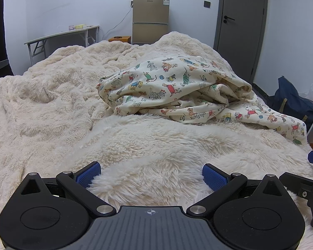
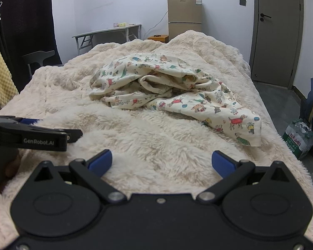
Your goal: Fold clothes
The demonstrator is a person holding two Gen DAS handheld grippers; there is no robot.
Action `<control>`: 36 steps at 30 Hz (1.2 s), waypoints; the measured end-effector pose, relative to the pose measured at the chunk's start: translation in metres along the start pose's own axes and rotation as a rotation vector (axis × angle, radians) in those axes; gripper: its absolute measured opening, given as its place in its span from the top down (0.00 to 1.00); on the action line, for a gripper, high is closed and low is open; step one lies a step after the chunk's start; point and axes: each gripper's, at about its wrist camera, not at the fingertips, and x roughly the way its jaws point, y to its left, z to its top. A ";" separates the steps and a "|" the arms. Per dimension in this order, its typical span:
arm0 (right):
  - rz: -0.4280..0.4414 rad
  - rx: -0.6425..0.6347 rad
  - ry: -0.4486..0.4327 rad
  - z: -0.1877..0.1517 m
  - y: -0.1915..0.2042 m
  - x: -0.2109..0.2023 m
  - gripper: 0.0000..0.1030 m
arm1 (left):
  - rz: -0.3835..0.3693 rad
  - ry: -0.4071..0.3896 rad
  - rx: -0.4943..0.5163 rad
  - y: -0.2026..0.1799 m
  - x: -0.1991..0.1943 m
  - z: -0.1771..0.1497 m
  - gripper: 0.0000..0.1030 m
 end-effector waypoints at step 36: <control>0.035 0.010 0.026 -0.001 -0.004 0.004 0.00 | -0.009 -0.001 0.008 -0.003 0.000 -0.002 0.00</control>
